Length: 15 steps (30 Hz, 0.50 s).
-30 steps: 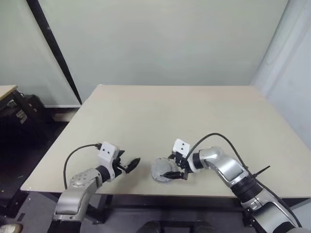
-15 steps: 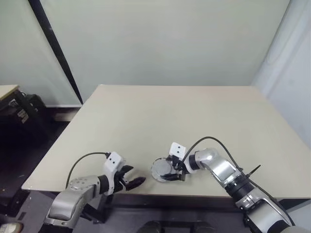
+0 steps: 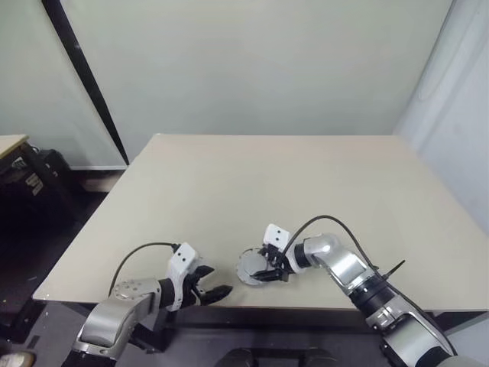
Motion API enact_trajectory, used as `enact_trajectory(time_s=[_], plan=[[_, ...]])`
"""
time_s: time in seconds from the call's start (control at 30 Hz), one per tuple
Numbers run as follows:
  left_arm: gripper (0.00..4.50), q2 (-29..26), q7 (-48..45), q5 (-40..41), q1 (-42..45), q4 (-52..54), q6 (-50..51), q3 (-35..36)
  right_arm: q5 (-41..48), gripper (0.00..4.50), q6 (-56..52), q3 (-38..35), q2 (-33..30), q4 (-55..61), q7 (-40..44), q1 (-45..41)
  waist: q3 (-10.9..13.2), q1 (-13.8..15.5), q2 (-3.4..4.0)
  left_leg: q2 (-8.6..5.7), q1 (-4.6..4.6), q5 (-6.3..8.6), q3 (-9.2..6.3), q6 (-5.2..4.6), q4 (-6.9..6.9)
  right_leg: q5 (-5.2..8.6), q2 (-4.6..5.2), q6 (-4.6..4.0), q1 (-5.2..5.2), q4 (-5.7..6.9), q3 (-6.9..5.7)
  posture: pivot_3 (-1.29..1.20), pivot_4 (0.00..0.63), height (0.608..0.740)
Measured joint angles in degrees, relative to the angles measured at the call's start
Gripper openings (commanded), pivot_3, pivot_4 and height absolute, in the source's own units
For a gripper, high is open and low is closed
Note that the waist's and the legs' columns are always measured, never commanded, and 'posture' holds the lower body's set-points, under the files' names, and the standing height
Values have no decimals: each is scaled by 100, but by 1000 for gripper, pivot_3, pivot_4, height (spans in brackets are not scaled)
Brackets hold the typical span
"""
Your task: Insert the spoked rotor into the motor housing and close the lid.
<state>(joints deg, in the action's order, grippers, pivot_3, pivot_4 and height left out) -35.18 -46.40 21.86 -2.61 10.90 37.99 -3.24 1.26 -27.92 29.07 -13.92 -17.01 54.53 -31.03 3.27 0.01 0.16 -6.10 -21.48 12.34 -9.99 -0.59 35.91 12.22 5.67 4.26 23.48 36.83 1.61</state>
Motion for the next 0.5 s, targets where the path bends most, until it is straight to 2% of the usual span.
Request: enact_trajectory(time_s=[0.2, 0.5], plan=[[4500, 1, 1, -66, -2, -34, -62, -9, 99, 3209, -537, -136, 124, 195, -132, 27, 1, 0, 1, 2, -1, 0, 0, 1, 0, -2, -5, -4, 2, 0, 2, 0, 0, 740], [4500, 19, 9, -85, -3, -87, -155, -27, 83, 3209, -722, -139, 129, 346, -355, 71, 1, 1, 2, 2, -1, 1, -1, 2, 0, -3, -6, -5, 2, 0, 3, 0, 0, 740]])
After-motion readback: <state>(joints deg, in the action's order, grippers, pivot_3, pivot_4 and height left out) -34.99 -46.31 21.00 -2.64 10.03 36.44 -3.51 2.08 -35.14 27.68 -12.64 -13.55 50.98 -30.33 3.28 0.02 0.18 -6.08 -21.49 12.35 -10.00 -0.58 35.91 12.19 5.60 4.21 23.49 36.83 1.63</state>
